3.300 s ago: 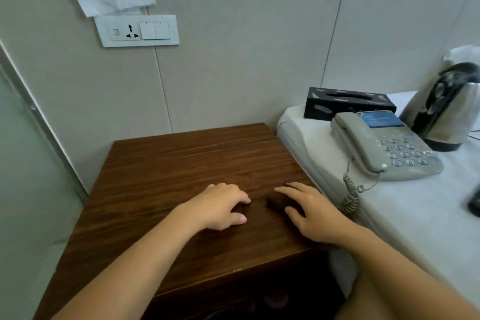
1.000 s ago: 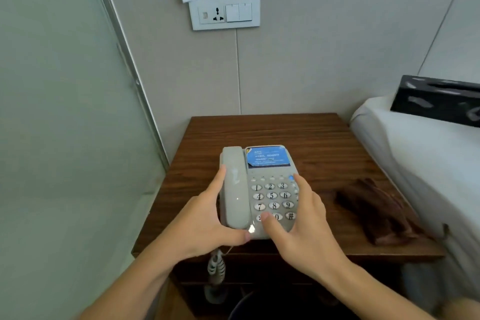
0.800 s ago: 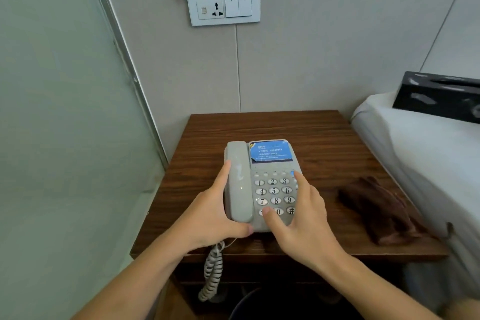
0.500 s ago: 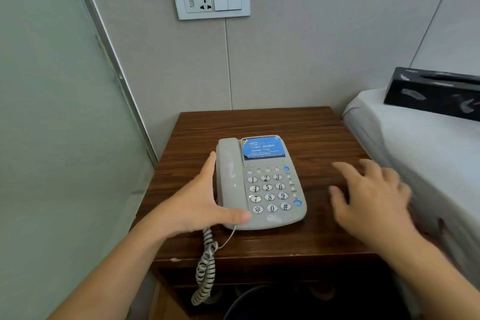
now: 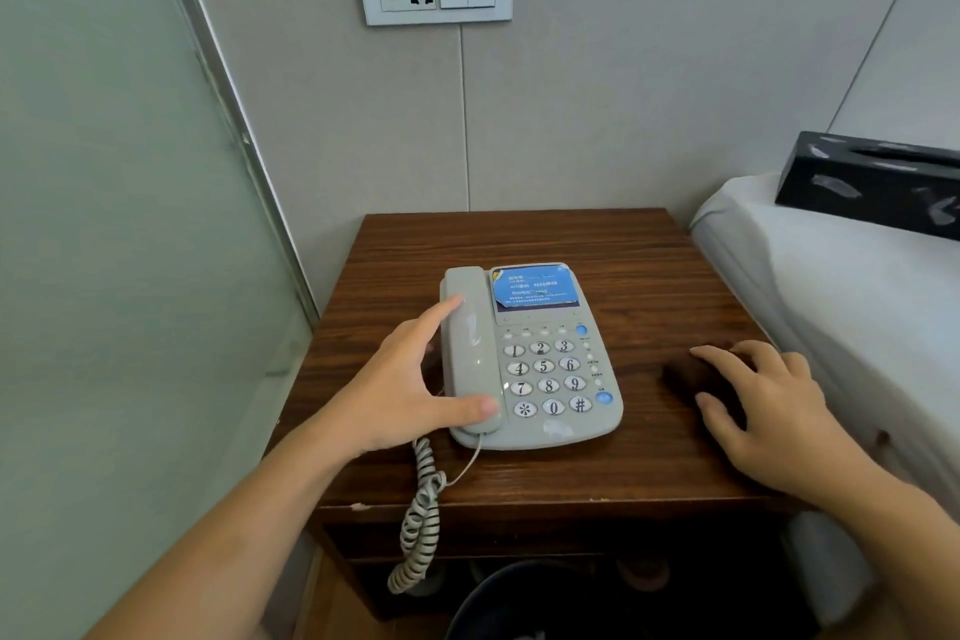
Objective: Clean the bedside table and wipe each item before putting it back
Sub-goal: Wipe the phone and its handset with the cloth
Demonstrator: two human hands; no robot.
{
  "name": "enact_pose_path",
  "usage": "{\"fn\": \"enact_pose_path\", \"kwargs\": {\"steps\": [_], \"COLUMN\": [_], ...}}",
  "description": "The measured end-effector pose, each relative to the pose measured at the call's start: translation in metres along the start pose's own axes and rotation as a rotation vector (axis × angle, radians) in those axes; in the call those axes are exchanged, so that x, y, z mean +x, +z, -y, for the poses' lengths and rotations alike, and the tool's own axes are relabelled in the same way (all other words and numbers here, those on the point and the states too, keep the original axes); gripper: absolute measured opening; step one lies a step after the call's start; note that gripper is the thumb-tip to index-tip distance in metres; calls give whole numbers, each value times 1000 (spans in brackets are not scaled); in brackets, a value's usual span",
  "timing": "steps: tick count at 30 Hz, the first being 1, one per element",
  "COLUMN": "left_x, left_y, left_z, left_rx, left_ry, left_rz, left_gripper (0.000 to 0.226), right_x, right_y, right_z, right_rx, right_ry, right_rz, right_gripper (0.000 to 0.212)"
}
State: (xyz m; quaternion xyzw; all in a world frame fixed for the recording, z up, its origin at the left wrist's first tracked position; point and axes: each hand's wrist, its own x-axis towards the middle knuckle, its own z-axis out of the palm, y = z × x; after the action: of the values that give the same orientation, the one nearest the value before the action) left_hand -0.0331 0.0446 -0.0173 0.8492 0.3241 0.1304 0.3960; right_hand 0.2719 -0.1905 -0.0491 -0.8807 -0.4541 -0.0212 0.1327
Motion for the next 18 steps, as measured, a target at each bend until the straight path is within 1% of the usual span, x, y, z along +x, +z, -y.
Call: {"fn": "enact_pose_path", "kwargs": {"steps": [4, 7, 9, 11, 13, 16, 18], "left_x": [-1, 0, -1, -3, -8, -13, -12], "left_y": [2, 1, -1, -1, 5, 17, 21], "left_z": [-1, -3, -8, -16, -29, -48, -53], "left_rx": [-5, 6, 27, 35, 47, 195, 258], "left_ry": [3, -7, -20, -33, -61, -143, -177], "left_rz": [9, 8, 8, -33, -139, -305, -327], "left_gripper": [120, 120, 123, 128, 119, 91, 87], "right_x": [3, 6, 12, 20, 26, 36, 45], "right_y": [-3, -6, -11, -19, -30, -46, -51], "right_z": [7, 14, 21, 36, 59, 100, 126], "right_rx": [15, 40, 74, 157, 278, 423, 463], "right_ry": [-8, -7, -12, -29, -117, -308, -433], "right_rz": [14, -9, -24, -52, -137, -268, -267], "right_gripper": [54, 51, 48, 47, 46, 44, 45]}}
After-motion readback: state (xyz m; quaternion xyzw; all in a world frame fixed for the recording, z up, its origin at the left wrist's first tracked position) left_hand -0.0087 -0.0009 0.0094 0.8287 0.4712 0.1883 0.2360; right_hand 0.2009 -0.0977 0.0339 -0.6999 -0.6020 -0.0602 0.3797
